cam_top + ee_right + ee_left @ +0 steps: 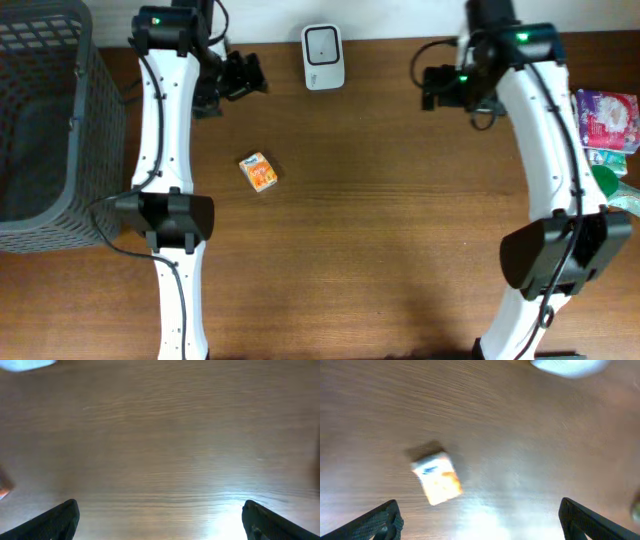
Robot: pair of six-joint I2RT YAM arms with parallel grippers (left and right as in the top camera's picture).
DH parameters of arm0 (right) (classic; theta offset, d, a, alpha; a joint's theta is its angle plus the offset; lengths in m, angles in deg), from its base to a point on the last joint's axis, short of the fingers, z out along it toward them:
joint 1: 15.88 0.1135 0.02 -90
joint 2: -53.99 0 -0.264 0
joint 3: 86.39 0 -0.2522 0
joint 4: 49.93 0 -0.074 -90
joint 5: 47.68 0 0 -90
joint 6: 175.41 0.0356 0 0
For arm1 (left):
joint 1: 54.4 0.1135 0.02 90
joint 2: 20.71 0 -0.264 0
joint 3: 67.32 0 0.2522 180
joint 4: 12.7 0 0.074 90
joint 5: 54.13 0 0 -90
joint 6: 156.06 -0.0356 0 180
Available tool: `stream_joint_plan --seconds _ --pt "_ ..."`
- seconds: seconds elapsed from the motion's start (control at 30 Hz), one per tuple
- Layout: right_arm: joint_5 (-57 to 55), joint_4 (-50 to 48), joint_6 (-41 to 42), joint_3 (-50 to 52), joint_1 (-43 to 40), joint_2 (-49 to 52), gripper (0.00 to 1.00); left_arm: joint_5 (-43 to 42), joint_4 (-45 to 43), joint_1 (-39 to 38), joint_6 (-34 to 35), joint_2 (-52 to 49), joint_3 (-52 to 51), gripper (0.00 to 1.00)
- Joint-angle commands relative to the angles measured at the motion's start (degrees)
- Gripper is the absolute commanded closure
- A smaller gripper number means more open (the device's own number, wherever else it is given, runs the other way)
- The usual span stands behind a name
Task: Scan the item barcode
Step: 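Carry the green jar to the far right and release it, then reach the left gripper to the small orange box and grasp it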
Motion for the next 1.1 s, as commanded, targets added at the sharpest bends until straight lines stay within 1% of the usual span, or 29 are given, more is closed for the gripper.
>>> stream_joint_plan --seconds 0.0,0.03,0.07,0.17,0.27,0.3,0.4,0.43,0.5,0.53,0.6,0.67,0.7,0.73,0.77,0.87,0.9,0.93,0.97,1.0,1.07 --pt "-2.34 0.02 -0.46 0.24 -3.98 0.44 0.01 -3.45 0.11 -4.74 -7.02 0.20 -3.19 0.01" --pt "-2.36 0.02 -0.46 0.24 -4.79 0.44 0.01 -0.04 0.11 -6.27 -3.17 0.20 -5.53 0.01" --pt "-2.34 0.02 -0.44 0.24 -5.42 0.44 0.01 1.20 0.11 -7.61 -1.84 0.20 -7.34 0.01" --pt "-2.34 0.00 -0.44 0.24 -5.77 0.44 0.01 1.16 0.11 -10.23 -2.08 0.22 -11.87 0.01" --pt "-2.34 0.00 -0.44 0.24 -5.70 0.44 0.02 1.62 0.11 -10.91 -2.01 0.66 -13.97 0.01" --pt "-2.34 0.02 -0.44 0.24 -5.70 0.44 0.01 4.83 0.13 -10.58 -1.01 2.01 -16.41 0.01" --pt "-2.34 0.02 -0.44 0.24 -5.70 0.44 0.01 17.33 0.13 -9.03 5.57 8.44 -26.25 0.01" --pt "-2.34 0.02 -0.44 0.24 -5.70 0.44 0.01 19.41 0.11 -8.24 7.37 11.39 -29.79 0.01" --pt "-2.34 0.00 -0.46 0.24 -5.70 0.44 0.01 19.26 -0.13 -7.08 8.28 15.08 -34.99 0.01" --pt "-2.34 0.02 -0.44 0.24 -5.70 0.44 0.01 19.71 -0.42 -6.73 8.31 15.26 -36.65 0.01" --pt "-2.34 0.00 -0.46 0.24 -5.70 0.44 0.01 18.40 -6.58 -5.62 8.31 15.10 -43.93 0.01" --pt "-2.34 0.00 -0.44 0.24 -5.70 0.44 0.01 11.45 -15.74 -4.22 8.26 15.08 -51.49 0.00" --pt "-2.34 0.00 -0.44 0.24 -5.70 0.44 0.01 7.78 -19.87 -3.48 7.89 15.08 -54.05 0.04" --pt "-2.34 0.02 -0.44 0.24 -5.70 0.44 0.01 3.45 -24.92 -2.43 7.30 15.06 -56.85 0.14" --pt "-2.34 0.00 -0.44 0.24 -5.70 0.44 0.01 0.79 -28.59 -1.27 7.17 15.06 -58.86 0.16" --pt "-2.34 0.00 -0.44 0.24 -5.70 0.44 0.01 -0.04 -33.03 0.66 7.19 15.02 -60.63 0.28" --pt "-2.34 0.00 -0.44 0.24 -5.70 0.44 0.01 -0.39 -34.05 0.74 7.17 15.02 -61.07 0.30" --pt "-2.34 0.00 -0.44 0.24 -5.70 0.44 0.01 -0.39 -34.27 0.66 7.19 15.02 -61.13 0.49" --pt "-2.34 0.00 -0.44 0.24 -5.70 0.44 0.01 -0.39 -34.32 0.46 7.17 15.02 -61.20 0.55" --pt "-2.34 0.00 -0.44 0.24 -5.70 0.44 0.01 -0.37 -34.29 -0.11 7.19 15.02 -61.35 0.66" --pt "-2.34 0.00 -0.44 0.24 -5.70 0.44 0.01 0.17 -34.95 -0.94 7.19 15.02 -62.47 0.68"
